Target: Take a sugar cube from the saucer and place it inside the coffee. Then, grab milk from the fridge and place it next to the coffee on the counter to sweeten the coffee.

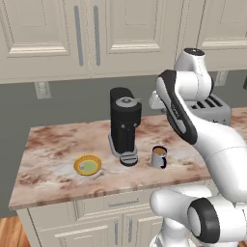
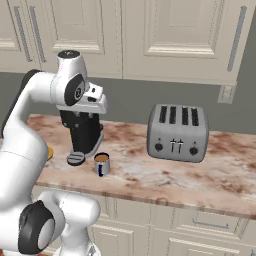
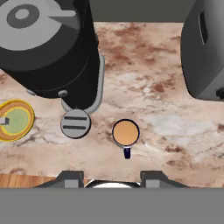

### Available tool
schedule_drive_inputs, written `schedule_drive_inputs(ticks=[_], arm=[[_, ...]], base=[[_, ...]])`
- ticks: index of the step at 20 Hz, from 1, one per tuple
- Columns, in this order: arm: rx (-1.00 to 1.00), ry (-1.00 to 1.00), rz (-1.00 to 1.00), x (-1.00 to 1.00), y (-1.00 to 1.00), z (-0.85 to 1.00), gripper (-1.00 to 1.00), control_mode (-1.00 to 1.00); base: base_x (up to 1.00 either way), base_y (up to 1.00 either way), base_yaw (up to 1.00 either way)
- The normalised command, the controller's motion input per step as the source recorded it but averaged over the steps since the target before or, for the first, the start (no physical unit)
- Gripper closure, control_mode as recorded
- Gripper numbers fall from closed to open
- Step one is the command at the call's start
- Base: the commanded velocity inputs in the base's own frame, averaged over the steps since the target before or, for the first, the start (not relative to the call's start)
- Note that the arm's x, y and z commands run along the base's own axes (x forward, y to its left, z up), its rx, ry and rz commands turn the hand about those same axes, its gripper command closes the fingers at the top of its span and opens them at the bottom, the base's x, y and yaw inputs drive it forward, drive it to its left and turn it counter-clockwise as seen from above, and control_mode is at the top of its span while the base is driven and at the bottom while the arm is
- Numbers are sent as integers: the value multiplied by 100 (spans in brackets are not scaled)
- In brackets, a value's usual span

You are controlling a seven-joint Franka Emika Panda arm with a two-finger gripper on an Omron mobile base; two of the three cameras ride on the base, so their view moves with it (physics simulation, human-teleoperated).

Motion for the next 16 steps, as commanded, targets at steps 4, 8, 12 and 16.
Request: schedule_drive_inputs(ticks=[4,8,12,16], arm=[[0,-2,4,-20,17,0,-100,-100],[0,-2,5,-83,56,-24,-100,-100],[-3,3,5,-69,92,-47,-100,-100],[-1,7,4,-45,100,-47,-100,-100]], base=[[0,0,0],[0,0,0],[0,0,0],[0,0,0]])
